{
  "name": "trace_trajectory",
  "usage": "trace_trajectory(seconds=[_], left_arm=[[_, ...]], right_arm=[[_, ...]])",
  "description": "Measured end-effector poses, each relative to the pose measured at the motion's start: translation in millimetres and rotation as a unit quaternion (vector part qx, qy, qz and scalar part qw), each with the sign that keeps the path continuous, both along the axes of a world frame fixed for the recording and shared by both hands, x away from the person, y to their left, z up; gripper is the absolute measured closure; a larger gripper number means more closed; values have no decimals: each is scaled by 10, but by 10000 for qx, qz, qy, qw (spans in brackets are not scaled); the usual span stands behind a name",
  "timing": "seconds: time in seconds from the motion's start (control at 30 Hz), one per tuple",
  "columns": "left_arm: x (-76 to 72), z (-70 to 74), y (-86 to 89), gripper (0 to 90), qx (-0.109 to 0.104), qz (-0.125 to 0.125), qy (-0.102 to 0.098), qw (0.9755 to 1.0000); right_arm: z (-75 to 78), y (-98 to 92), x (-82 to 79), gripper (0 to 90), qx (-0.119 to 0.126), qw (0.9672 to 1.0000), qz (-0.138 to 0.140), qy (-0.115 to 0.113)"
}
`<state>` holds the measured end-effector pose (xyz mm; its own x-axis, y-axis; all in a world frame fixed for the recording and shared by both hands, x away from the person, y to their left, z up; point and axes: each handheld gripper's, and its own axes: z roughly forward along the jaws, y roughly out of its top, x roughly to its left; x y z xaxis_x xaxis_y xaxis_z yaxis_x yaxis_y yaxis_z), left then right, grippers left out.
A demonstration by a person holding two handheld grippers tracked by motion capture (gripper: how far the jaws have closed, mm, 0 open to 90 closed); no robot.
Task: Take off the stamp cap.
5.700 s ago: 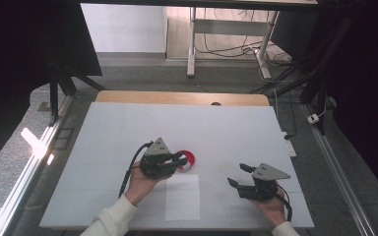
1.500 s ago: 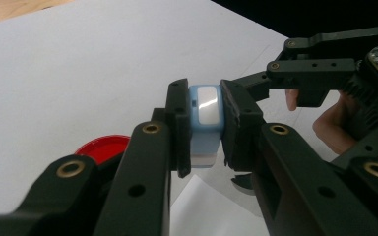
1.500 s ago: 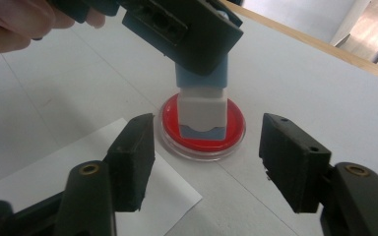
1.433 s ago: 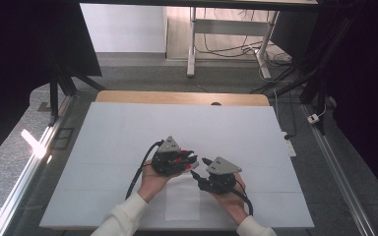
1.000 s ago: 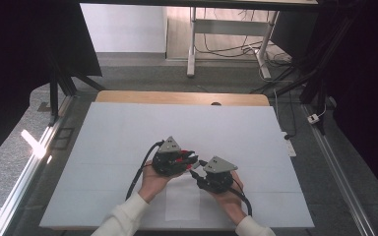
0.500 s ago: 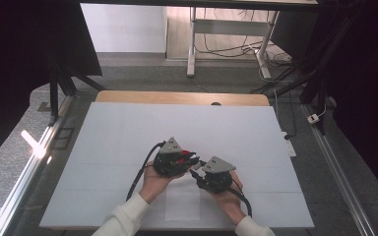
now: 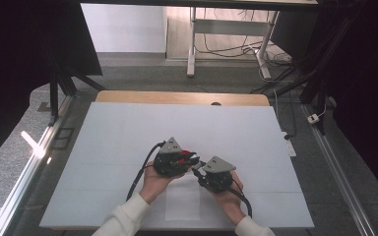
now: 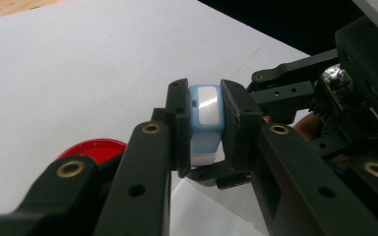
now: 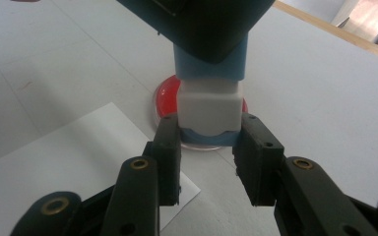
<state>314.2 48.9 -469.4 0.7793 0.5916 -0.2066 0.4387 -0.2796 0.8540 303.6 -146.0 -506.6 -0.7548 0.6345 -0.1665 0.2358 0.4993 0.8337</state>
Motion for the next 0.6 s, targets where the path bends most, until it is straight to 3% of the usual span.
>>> trace_trajectory(seconds=[0.43, 0.6], left_arm=[[2, -28, -23, 751, 40, -7, 23, 10000], [0, -21, -10, 751, 7, -2, 3, 10000]], right_arm=[[-16, 16, -10, 645, -244, 9997, 10, -57], [-11, 10, -12, 650, -146, 9999, 11, -30]])
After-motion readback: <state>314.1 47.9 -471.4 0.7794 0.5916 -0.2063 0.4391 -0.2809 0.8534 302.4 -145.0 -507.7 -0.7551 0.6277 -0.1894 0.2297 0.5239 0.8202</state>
